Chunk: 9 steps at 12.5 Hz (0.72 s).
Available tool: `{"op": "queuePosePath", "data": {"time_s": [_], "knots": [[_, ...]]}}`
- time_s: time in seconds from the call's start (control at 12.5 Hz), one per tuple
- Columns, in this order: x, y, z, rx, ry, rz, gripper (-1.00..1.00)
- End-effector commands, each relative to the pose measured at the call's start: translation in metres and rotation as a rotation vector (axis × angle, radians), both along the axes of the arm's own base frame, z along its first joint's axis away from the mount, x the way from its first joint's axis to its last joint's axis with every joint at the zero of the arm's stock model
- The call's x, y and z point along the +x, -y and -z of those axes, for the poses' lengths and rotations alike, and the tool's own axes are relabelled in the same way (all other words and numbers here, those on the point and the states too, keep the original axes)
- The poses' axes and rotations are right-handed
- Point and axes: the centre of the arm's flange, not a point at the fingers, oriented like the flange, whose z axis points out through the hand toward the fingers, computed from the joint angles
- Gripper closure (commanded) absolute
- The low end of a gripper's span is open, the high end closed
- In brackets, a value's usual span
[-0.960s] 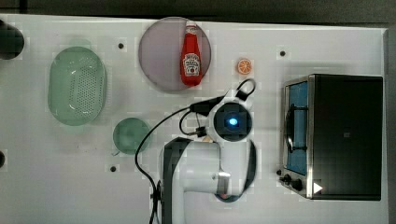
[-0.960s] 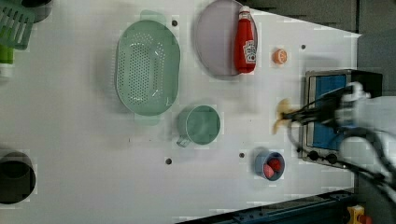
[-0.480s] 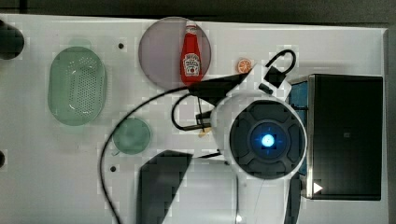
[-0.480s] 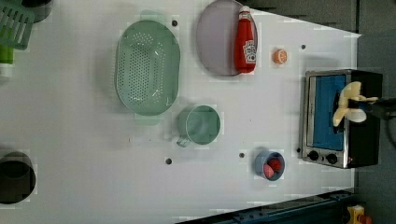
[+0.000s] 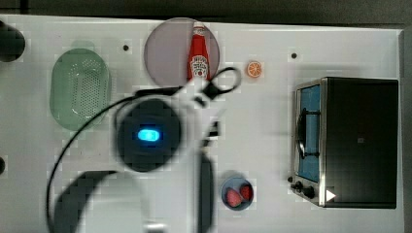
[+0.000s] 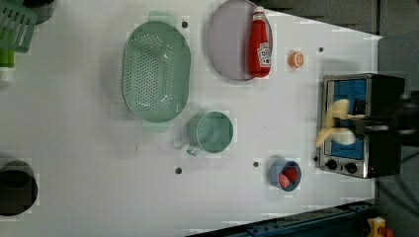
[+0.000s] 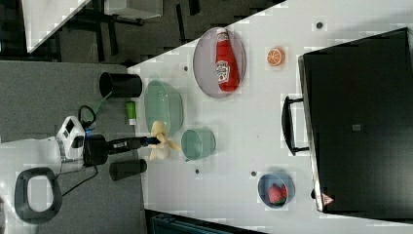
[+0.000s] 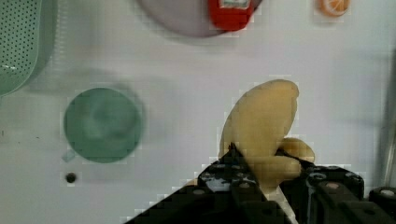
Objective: Pick Banana and place it in mug.
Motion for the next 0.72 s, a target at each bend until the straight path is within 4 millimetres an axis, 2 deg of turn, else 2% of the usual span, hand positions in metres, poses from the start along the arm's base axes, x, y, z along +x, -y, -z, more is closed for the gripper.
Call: {"op": "queuePosePath", "data": {"time_s": [0.08,0.24,0.4,0.64,0.72], "knots": [[-0.026,-0.087,0.022,0.007,-0.039,0.201,0.56],[-0.033,-0.120,0.042,0.028,-0.050,0.302,0.56],[-0.035,-0.140,0.068,0.056,-0.011,0.351,0.57],[-0.035,-0.147,0.119,0.084,-0.011,0.394,0.56],[-0.032,-0.145,0.145,0.085,-0.044,0.402,0.57]]}}
